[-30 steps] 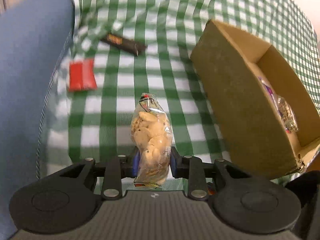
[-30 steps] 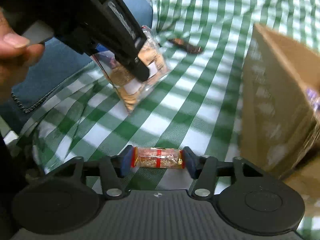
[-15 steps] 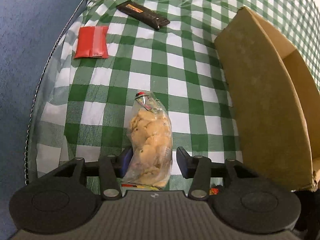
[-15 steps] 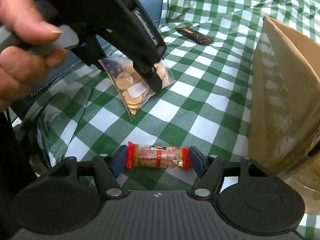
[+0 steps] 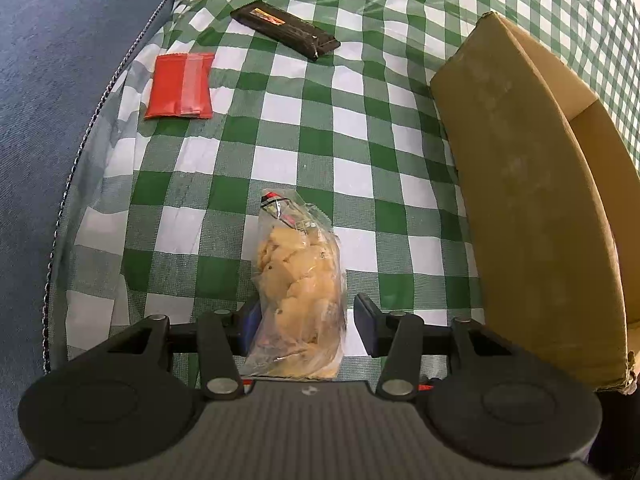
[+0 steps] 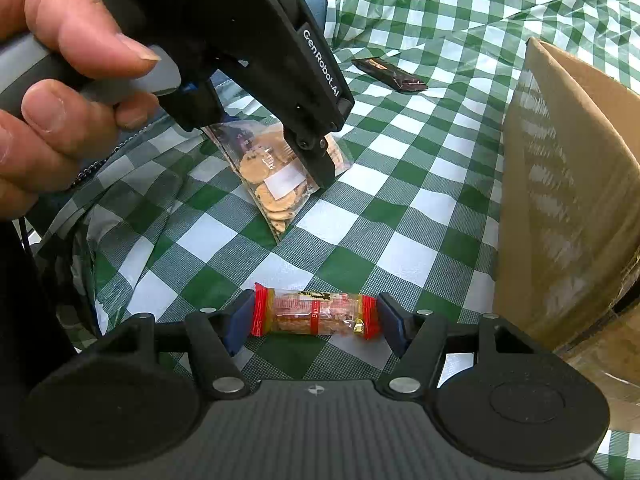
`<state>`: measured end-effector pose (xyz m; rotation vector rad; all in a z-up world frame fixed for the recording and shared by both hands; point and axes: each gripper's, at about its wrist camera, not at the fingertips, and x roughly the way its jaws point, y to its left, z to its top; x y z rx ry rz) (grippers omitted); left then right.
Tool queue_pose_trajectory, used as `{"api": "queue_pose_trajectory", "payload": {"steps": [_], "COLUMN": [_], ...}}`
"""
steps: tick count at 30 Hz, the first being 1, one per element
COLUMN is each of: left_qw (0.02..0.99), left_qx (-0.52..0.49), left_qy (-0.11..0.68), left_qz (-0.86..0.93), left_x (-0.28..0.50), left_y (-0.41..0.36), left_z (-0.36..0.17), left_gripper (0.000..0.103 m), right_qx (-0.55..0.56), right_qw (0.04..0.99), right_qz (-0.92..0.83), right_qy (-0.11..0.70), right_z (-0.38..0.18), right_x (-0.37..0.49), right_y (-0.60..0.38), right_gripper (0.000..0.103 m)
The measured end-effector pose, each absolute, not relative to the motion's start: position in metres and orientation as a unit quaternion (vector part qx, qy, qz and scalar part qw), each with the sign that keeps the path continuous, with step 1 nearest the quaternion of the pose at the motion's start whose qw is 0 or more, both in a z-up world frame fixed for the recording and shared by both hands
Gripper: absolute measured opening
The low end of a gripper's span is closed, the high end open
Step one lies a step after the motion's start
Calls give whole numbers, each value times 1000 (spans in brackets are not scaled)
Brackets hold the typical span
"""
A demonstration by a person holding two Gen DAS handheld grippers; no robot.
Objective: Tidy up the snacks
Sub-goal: 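Lift the cookie bag with the left tool while the right tool holds the red-wrapped bar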
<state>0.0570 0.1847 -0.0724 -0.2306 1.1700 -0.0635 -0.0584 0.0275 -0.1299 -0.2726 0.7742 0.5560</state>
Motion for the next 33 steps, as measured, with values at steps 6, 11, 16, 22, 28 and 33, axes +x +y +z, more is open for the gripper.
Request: {"api": "queue_pose_trajectory", "payload": {"steps": [6,11,16,22,28,33], "left_qw": [827,830,835,830,830,832], "left_qx": [-111,-111,-122,-121,-121,-117], "left_qy": [550,547,537,544,544,542], "left_qz": [-21,-22,-20,-22,-20,-21], "left_x": [56,56,56,56,56,56], "left_y": [185,185,188,187,186,185], "left_z": [-72,-70,-67,-69,-70,-69], "left_gripper": [53,41,36,37,37,36], "right_qx": [-130,-118,-108,-118,-120,-125], "right_qw": [882,898,896,896,896,896], "right_qz": [266,241,230,231,231,233], "right_qy": [367,349,365,362,361,356], "right_z": [-128,-123,-126,-127,-127,-126], "right_x": [-60,-56,-51,-53,-53,-55], "right_y": [26,21,15,19,19,19], "right_gripper": [59,55,55,56,56,54]}}
